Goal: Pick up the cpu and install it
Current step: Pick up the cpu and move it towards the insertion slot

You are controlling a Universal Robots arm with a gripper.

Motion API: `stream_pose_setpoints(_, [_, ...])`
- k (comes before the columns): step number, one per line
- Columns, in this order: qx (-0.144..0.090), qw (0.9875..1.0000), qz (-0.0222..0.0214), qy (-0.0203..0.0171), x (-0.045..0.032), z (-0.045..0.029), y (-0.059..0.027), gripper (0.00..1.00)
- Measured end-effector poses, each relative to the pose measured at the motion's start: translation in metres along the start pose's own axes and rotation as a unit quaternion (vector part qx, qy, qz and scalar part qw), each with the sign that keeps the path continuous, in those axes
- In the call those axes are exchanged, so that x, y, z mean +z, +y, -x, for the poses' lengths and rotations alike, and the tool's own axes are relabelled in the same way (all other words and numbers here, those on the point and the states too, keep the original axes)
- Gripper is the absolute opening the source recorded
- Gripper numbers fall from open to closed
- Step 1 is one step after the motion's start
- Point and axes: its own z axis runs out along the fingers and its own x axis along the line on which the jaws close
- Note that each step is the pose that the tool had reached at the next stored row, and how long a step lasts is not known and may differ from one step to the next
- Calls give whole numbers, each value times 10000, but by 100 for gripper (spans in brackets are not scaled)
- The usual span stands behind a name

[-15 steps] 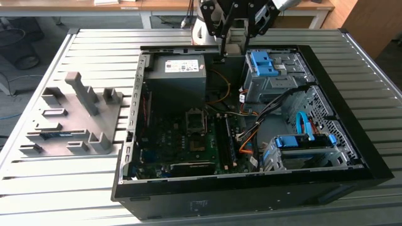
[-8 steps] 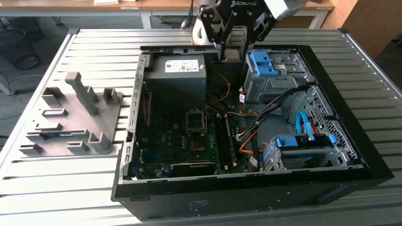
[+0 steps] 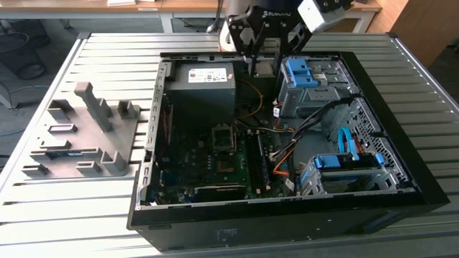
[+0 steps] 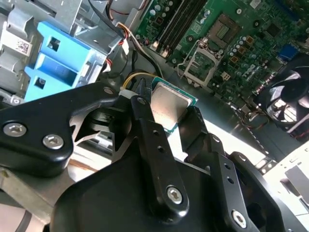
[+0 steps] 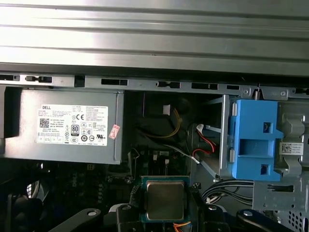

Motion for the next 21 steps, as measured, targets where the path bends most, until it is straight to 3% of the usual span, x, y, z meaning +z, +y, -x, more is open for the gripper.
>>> stream_pose_setpoints(21, [0,10000,-1,0,333,0,-108,47])
